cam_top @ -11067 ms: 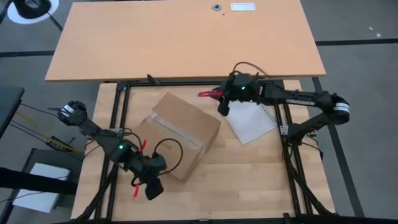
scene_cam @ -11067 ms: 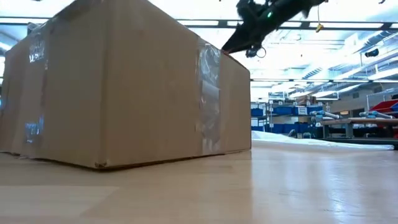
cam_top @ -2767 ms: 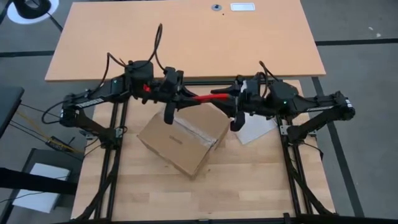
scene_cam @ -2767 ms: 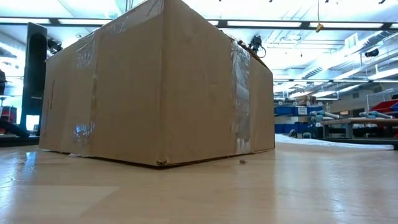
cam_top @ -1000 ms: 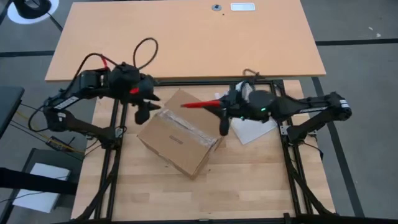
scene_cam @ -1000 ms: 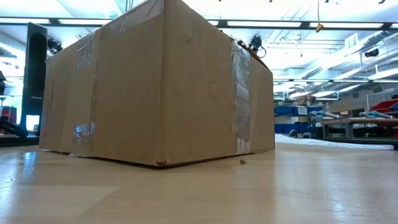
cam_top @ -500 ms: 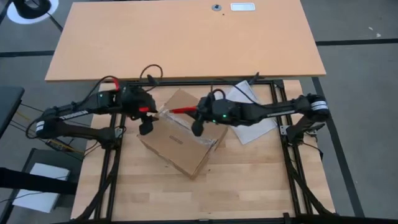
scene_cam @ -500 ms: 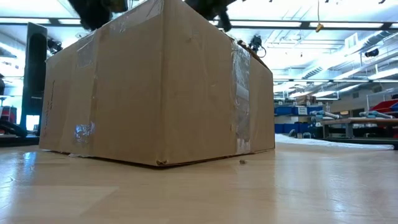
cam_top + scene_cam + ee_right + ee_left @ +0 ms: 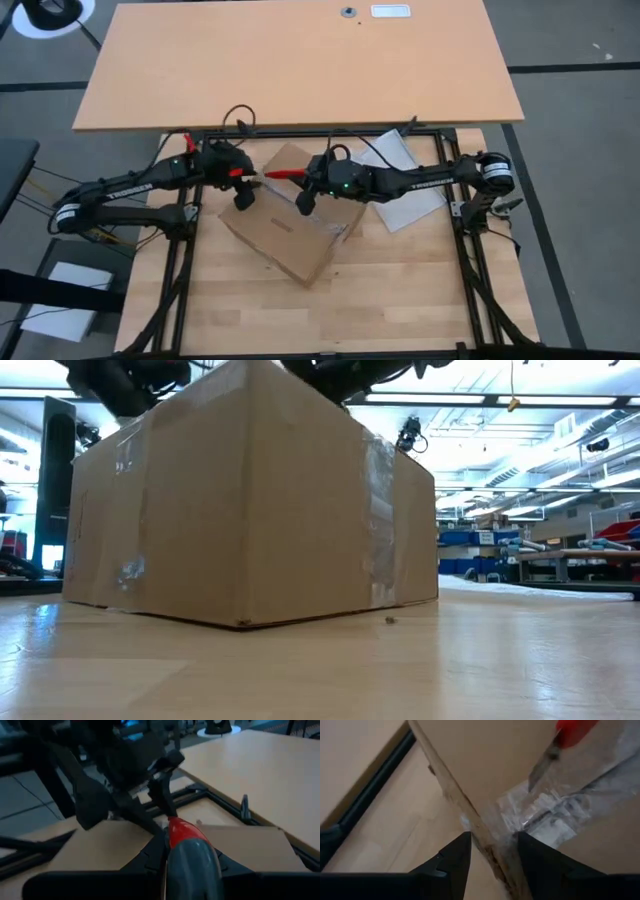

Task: Unpack boxes
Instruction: Open the cardboard box using the cutter

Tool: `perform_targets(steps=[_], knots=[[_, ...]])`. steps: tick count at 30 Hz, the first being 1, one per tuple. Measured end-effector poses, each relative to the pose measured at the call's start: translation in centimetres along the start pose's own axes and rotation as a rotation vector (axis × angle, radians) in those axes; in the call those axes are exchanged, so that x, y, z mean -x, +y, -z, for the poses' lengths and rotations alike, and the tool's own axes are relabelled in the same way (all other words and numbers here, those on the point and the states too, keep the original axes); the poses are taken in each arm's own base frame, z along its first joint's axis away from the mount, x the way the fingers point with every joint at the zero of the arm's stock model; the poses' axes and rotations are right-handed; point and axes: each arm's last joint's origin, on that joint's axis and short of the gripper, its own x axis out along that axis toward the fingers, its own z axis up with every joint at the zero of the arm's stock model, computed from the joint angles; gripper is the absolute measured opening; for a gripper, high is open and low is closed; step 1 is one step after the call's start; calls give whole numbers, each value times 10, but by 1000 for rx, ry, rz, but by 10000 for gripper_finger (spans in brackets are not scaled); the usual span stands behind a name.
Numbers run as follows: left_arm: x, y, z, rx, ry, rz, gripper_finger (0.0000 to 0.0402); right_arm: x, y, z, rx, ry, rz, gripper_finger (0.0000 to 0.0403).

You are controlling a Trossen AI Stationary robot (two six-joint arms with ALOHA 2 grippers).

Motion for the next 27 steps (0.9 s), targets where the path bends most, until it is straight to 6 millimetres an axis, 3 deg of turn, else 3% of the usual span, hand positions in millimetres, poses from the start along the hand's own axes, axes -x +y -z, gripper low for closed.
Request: perform_targets(steps=[12, 19, 27], knots=[[-8, 0, 3, 52, -39, -2, 172, -1, 0, 1, 1, 1, -1, 56], [-8, 0, 3, 52, -39, 0, 172, -13, 1, 19, 0, 46, 9, 56], [-8, 0, 3, 55, -41, 5, 172, -13, 4, 19, -6, 40, 21, 56]])
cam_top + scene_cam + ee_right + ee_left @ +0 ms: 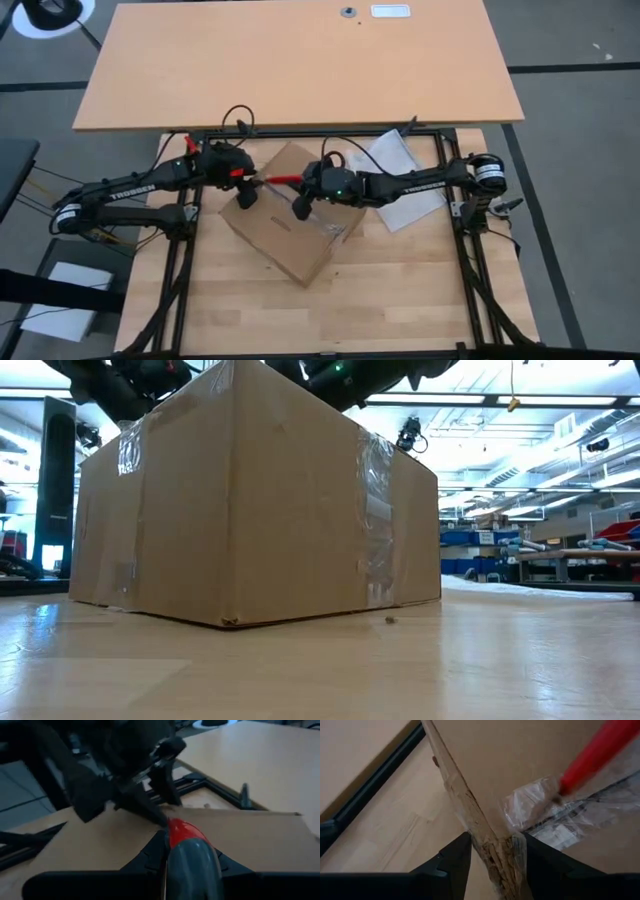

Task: Unpack boxes
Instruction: Open the cardboard box using the cutter

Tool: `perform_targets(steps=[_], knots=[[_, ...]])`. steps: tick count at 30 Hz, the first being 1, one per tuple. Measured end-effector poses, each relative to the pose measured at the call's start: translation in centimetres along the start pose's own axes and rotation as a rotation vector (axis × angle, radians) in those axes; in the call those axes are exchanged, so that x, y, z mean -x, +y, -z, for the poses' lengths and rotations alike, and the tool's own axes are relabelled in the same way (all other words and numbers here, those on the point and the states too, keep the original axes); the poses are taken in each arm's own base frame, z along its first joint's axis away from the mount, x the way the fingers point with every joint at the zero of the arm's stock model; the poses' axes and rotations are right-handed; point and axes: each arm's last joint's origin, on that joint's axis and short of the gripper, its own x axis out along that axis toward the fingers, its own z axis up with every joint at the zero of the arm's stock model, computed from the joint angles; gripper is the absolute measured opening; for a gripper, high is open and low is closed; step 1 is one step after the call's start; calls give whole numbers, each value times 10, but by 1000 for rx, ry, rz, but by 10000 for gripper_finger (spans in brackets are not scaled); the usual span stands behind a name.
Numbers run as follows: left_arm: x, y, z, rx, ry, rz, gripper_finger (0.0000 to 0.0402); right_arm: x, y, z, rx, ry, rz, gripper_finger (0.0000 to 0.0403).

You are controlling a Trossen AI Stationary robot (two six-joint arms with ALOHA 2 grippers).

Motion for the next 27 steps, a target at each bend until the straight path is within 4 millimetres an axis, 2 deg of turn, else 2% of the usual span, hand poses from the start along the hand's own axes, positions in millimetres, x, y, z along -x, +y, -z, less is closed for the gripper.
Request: perform_targets(steps=[11, 21, 27], knots=[[0, 0, 0, 4, -4, 1, 172, -1, 0, 5, 21, 39, 18, 56], [0, 0, -1, 28, -14, 13, 172, 5, 9, 12, 56, 84, 18, 56], [0, 0, -1, 64, -9, 14, 172, 9, 14, 16, -26, 117, 18, 56]])
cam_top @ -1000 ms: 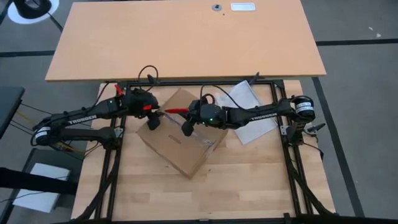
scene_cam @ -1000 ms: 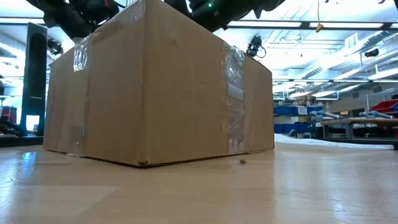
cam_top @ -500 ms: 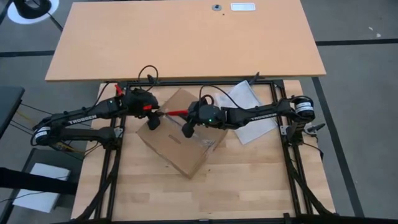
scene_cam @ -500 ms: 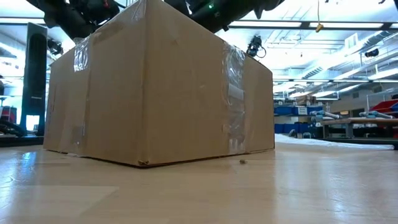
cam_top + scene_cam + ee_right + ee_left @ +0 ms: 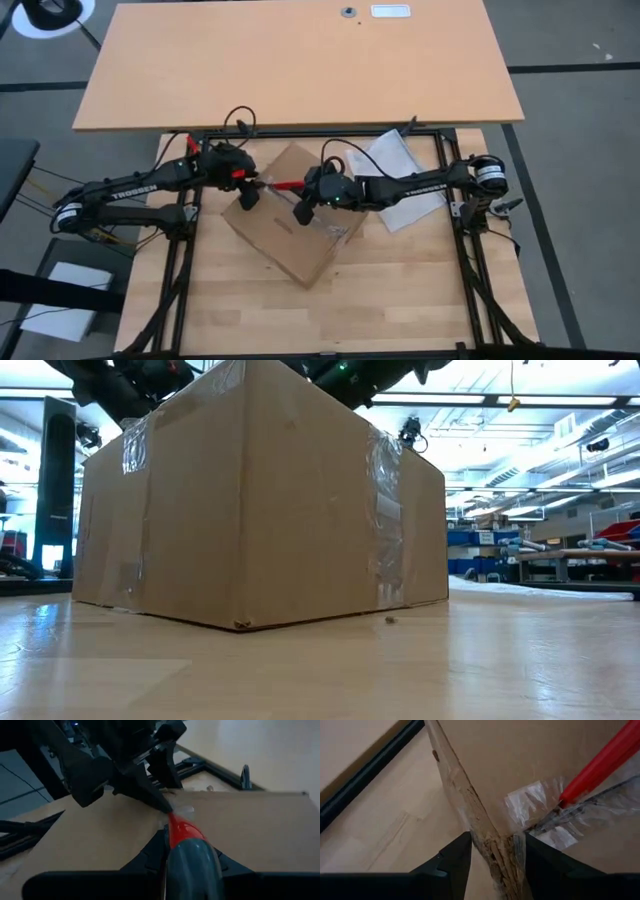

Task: Unpack boxes
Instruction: Open the cardboard box using the cutter

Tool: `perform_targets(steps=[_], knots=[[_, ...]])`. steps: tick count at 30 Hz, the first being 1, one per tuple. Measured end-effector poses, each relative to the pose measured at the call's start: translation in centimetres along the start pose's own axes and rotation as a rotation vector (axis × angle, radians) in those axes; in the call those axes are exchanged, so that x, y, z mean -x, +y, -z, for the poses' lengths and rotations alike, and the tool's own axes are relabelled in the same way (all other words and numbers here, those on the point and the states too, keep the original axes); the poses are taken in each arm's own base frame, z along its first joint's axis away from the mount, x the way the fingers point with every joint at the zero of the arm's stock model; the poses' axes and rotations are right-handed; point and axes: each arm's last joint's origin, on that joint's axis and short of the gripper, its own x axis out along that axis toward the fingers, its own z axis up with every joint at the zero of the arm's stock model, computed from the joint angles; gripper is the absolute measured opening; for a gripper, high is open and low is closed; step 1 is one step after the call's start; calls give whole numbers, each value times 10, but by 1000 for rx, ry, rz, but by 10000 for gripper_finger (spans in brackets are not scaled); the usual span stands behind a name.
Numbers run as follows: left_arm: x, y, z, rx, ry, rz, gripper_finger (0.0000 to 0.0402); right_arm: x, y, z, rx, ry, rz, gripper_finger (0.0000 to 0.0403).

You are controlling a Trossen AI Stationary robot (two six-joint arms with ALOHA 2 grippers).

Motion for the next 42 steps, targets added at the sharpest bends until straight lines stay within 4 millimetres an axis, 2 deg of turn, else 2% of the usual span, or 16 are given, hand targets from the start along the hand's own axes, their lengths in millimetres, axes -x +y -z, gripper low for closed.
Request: perform_targets(steps=[8, 10, 20, 25, 39, 42], knots=[[-7, 0, 0, 29, 27, 6, 172, 15, -1, -5, -175, 58, 14, 56], [-8, 0, 0, 37, 36, 4, 172, 19, 1, -11, -189, 94, 19, 56], [-11, 0, 0, 40, 35, -3, 172, 51, 17, -45, -54, 271, 32, 56], [-11, 0, 0, 40, 34, -5, 172, 67, 22, -54, -10, 344, 34, 56], [-11, 0, -1, 40, 32, -1, 172, 82, 35, -43, 3, 424, 38, 56], [-12, 0, 0, 40, 32, 0, 172, 89, 39, -36, -6, 492, 22, 56]])
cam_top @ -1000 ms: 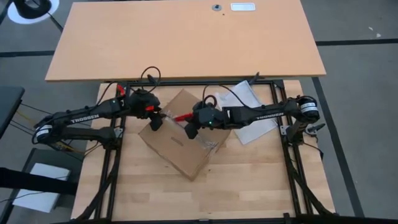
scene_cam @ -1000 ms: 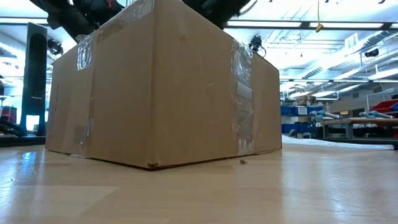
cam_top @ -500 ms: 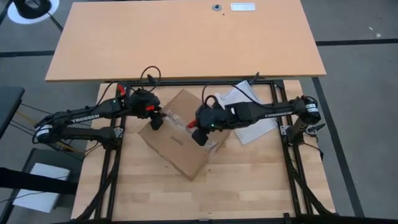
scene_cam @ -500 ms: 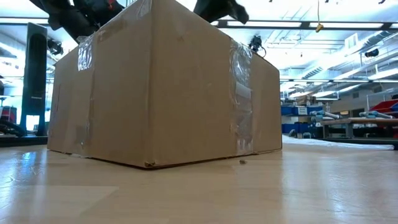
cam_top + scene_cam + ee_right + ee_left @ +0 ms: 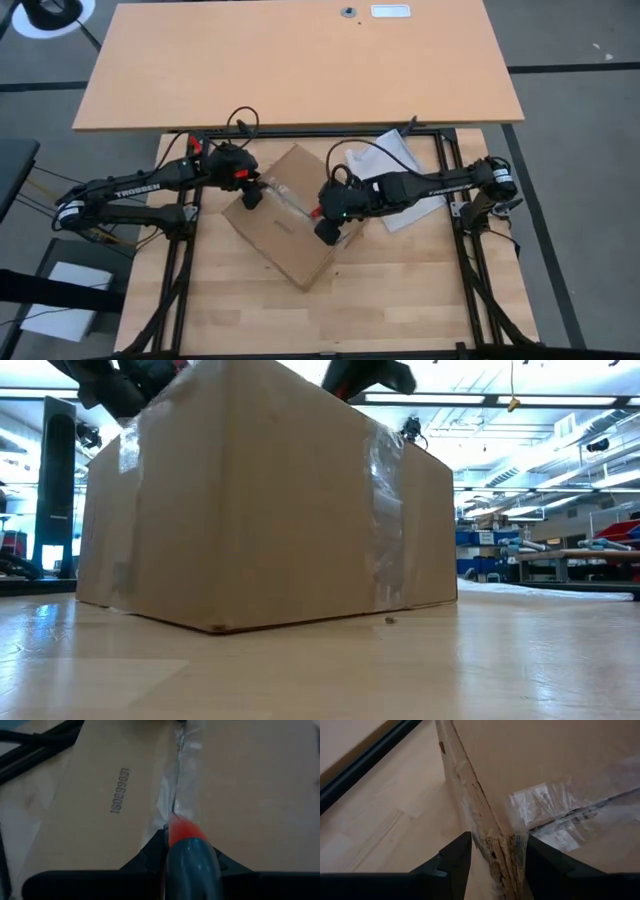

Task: Unpack boxes
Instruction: Open the cardboard box using the cutter

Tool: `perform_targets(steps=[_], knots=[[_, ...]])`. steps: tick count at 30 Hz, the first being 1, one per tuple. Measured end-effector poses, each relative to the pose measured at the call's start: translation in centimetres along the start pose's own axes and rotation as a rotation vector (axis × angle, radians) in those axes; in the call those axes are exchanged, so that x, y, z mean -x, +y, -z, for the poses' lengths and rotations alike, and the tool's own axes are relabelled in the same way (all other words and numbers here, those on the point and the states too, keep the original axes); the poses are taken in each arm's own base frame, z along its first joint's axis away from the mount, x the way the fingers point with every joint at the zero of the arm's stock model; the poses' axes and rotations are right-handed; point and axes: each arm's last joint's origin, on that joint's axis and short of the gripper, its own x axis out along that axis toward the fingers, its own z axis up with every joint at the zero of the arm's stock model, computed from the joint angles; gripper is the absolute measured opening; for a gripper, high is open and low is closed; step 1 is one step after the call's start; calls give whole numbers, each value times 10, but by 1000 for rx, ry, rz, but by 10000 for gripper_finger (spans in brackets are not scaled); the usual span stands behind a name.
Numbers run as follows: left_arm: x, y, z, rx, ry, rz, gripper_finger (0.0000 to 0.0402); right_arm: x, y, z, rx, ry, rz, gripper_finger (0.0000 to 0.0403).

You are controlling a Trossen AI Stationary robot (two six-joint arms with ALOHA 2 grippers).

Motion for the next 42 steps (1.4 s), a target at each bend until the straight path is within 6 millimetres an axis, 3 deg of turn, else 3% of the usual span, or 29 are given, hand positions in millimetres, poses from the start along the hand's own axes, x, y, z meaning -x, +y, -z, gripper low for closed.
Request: perform_targets(steps=[15, 20, 30, 36, 39, 42], knots=[[0, -1, -1, 0, -5, 18, 172, 26, 10, 17, -223, 70, -50, 51], [0, 0, 0, 1, -2, 7, 172, 29, 12, 21, -337, 190, -128, 49], [0, 0, 0, 4, -3, -8, 172, 31, 17, 23, -411, 259, -190, 48], [0, 3, 0, 25, -7, -62, 172, 38, 26, 34, -413, 493, -326, 23], [0, 2, 0, 24, -9, -63, 172, 40, 26, 34, -405, 497, -340, 7], [0, 2, -1, 26, -24, -54, 172, 39, 26, 34, -402, 469, -321, 22]])
